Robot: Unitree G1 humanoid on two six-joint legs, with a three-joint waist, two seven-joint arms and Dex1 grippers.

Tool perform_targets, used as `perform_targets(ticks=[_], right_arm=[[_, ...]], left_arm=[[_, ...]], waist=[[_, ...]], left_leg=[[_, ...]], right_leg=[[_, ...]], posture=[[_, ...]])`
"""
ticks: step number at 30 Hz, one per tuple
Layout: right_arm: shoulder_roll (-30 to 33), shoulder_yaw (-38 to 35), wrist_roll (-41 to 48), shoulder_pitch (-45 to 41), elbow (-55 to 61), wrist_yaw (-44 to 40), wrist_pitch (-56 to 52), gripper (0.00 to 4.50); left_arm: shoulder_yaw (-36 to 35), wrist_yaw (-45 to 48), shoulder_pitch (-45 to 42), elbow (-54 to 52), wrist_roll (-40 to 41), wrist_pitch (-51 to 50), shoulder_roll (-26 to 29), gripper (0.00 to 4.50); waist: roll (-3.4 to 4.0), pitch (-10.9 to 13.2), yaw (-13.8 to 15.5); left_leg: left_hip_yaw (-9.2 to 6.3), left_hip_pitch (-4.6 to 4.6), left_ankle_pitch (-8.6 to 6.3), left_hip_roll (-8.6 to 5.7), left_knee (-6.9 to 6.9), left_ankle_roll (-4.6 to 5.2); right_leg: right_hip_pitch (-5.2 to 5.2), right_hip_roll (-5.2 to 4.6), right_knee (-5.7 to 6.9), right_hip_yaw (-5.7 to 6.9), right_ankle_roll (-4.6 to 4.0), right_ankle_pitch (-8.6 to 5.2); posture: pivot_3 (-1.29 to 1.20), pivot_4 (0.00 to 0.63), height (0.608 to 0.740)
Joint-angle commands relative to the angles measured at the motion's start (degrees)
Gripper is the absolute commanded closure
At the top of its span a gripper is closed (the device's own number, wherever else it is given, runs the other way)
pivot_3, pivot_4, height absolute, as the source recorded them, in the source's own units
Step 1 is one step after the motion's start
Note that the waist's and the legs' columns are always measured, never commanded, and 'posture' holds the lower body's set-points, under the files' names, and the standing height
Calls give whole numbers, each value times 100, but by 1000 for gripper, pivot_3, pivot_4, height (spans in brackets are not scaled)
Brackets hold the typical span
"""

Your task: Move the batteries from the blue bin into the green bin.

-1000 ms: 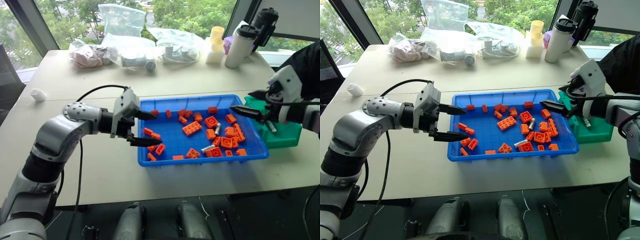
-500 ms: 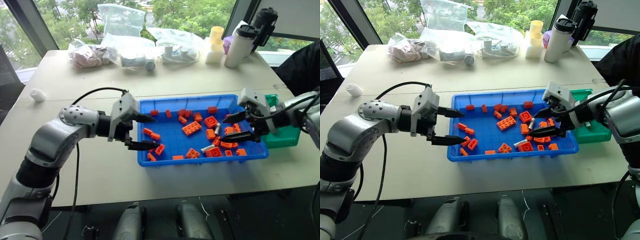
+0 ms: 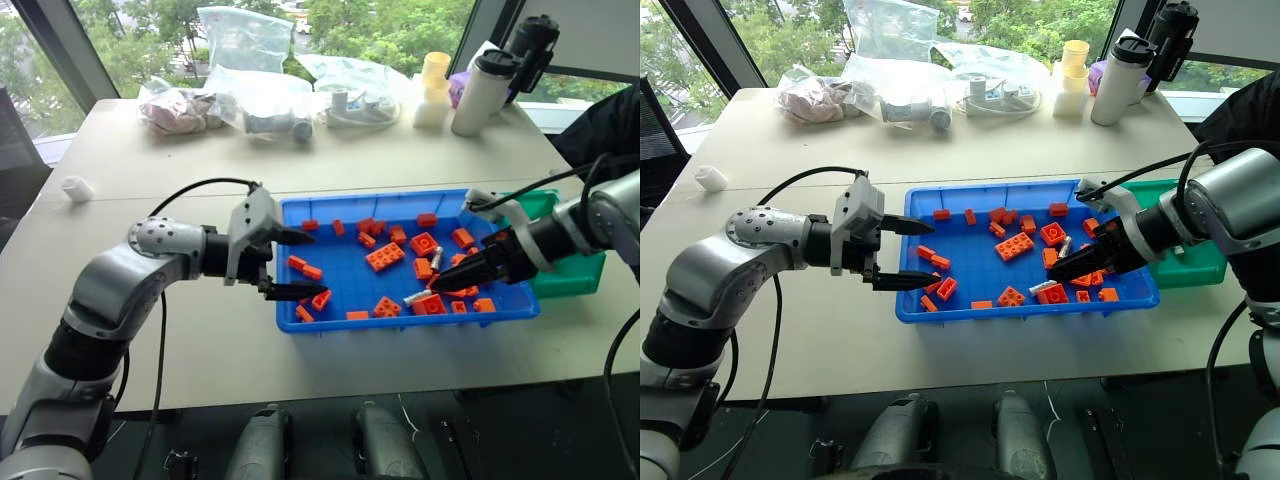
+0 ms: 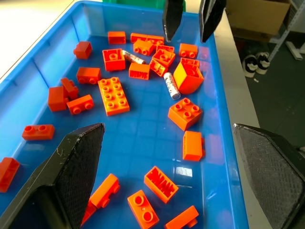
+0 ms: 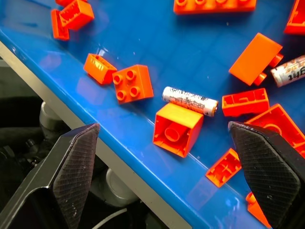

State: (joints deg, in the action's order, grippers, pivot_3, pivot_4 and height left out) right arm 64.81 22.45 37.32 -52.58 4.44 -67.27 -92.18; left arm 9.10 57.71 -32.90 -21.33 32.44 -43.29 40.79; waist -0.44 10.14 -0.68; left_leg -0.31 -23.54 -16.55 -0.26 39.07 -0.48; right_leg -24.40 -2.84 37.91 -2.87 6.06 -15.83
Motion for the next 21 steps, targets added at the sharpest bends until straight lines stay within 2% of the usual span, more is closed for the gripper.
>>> perform_targets(ticks=[1, 6, 11, 17, 21], right_arm=[[126, 6, 587, 43, 197, 279, -32, 22], [69, 98, 1294, 117, -31, 928, -32, 22], [-231, 180, 2328, 34, -681, 1983, -32, 22], [-298, 259, 3751, -14, -1107, 3349, -32, 22], [-417, 65, 4026, 238, -942, 4397, -32, 22]], left_arm=[[5, -55, 58, -133, -102, 123, -12, 0], [8, -179, 100, -183, -120, 116, -114, 0], [50, -271, 142, -142, -235, 195, -178, 0], [48, -320, 179, -155, -281, 209, -218, 0], [66, -358, 164, -121, -321, 231, -300, 0]], waist=[[0, 0, -7], [0, 0, -2], [-5, -2, -3], [-7, -3, -7], [-6, -3, -3]], left_leg=[[0, 0, 0, 0, 0, 0], [0, 0, 0, 0, 0, 0], [0, 0, 0, 0, 2, 0], [-1, 0, 0, 3, 2, 0], [0, -3, 0, 2, 2, 0]], right_leg=[[0, 0, 0, 0, 0, 0], [0, 0, 1, 0, 0, 0], [1, 0, 1, 0, 0, 0], [1, 1, 1, 0, 0, 0], [0, 1, 0, 0, 0, 0]], posture=[[0, 150, 740], [0, 150, 740], [0, 150, 740], [0, 150, 740], [0, 150, 740]])
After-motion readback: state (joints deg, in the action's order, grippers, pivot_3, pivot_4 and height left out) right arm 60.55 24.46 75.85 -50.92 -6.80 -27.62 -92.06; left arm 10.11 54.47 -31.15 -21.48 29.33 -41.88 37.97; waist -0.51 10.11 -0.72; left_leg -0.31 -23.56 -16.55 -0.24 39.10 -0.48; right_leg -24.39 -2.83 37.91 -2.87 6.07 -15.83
